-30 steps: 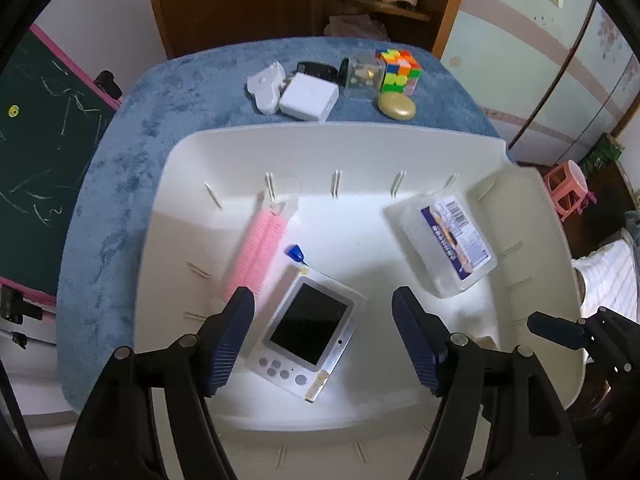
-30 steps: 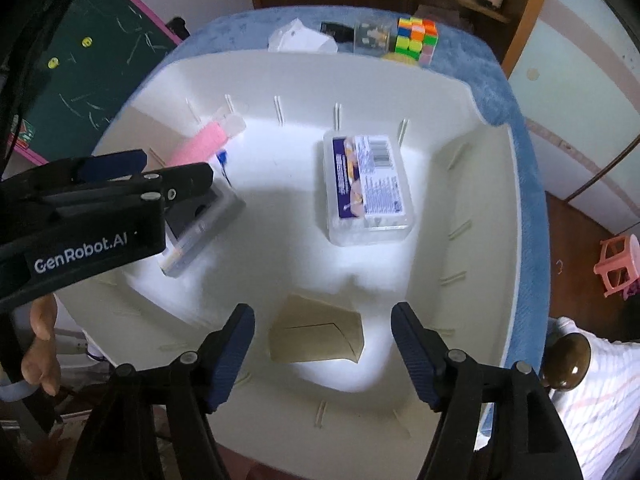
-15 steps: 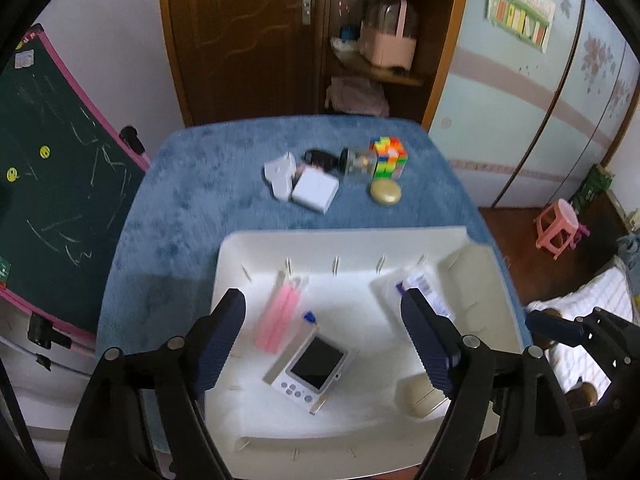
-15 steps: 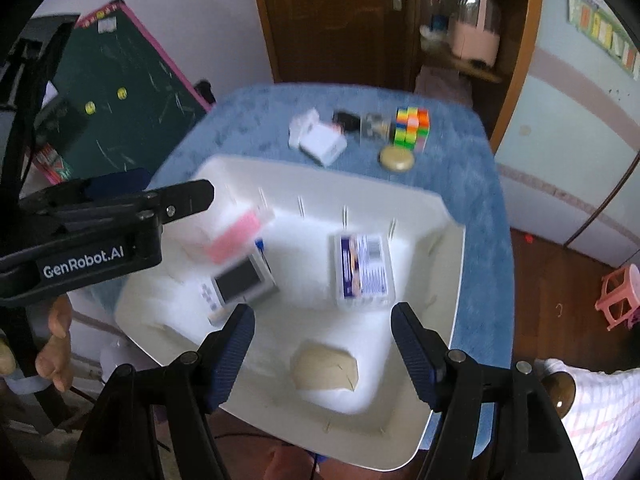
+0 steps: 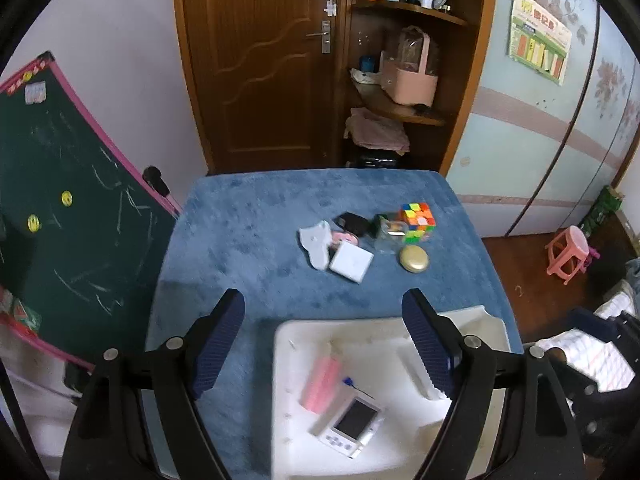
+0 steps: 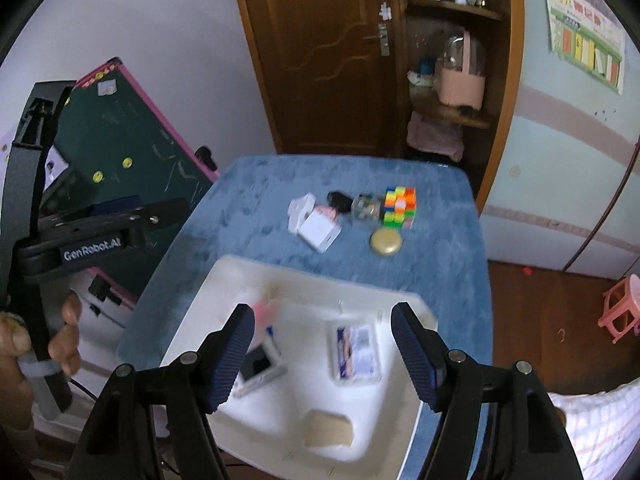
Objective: Organize rigid objects
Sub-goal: 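Move both open tools back toward the remaining items on the table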
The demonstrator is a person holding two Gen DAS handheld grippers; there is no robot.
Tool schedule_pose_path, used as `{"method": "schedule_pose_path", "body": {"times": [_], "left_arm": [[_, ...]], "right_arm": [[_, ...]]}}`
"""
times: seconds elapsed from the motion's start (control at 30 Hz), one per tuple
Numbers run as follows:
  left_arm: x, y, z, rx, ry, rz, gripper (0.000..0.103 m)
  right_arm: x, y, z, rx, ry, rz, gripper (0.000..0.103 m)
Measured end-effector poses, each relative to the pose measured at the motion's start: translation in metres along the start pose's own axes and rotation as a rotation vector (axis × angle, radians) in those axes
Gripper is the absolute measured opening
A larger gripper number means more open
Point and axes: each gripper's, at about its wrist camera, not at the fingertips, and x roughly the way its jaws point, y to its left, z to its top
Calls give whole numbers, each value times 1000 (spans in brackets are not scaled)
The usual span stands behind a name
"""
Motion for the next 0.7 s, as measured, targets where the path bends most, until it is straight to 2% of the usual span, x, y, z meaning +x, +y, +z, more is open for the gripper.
{"method": "schedule_pose_path", "body": {"times": [0.17, 0.33, 0.57, 0.7], "left_arm": [[14, 10, 27, 21, 31, -13, 83], [46, 21, 48, 10, 113, -71, 84], [120, 30, 76, -69, 249, -185, 89], [167, 33, 88, -123, 326, -208, 89]], "right_arm": [[5, -8, 35, 13, -10, -50, 72], [25, -21, 61, 43, 11, -35, 72], [74, -49, 91, 130, 103, -24, 72], [110, -72, 107, 201, 164, -32, 72]]}}
